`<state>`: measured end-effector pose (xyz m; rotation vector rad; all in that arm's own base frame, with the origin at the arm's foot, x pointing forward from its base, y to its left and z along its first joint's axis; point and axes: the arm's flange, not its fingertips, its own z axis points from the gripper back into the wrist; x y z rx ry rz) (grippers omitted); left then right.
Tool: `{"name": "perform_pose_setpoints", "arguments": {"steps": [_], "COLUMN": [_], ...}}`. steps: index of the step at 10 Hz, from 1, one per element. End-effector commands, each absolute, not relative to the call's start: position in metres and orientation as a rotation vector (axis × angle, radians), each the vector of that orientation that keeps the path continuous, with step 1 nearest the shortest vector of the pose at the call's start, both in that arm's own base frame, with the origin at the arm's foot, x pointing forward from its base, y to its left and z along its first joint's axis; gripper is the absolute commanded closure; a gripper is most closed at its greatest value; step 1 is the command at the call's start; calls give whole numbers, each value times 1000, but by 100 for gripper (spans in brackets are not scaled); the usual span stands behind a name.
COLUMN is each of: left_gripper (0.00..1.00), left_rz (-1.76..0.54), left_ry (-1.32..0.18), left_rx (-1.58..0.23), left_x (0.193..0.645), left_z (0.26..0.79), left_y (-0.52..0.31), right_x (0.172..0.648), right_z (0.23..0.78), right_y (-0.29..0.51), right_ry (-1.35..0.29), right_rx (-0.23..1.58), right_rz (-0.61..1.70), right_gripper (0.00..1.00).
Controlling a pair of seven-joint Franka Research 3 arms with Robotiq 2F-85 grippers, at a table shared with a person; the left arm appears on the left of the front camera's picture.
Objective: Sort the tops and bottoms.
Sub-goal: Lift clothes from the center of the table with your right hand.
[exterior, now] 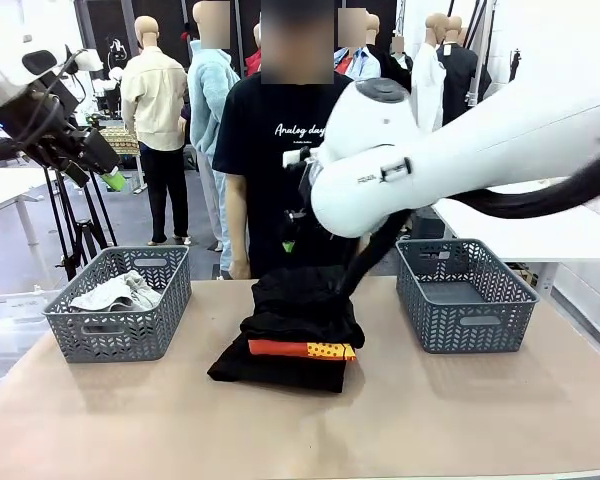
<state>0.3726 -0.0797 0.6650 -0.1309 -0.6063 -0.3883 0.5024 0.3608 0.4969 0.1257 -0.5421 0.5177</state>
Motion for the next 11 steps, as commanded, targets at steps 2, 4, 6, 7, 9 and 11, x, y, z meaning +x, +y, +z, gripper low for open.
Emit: {"name": "perform_pose_setpoints", "arguments": {"steps": [2, 4, 6, 7, 9, 11], "left_gripper": [24, 24, 24, 24, 24, 24], "left_rz": [-379, -379, -379, -379, -379, -379], "left_ry": [-611, -611, -611, -611, -611, -611], "left_rx": [-131, -131, -131, -131, -131, -131], "left_x": [372, 372, 372, 372, 372, 372], "left_z": [665, 665, 665, 665, 665, 665], "left_y": [-79, -79, -79, -79, -79, -79], "right_x": [548, 523, 523, 536, 562, 581], "right_z": [464, 480, 480, 479, 467, 463], "right_y": [407, 372, 372, 384, 378, 383], "right_ry": [-389, -486, -486, -462, -386, -358], "right_rx": [51, 85, 85, 71, 71, 36], "right_rz": [525, 529, 529, 532, 326, 255], "right_gripper": [0, 0, 0, 0, 0, 0]}}
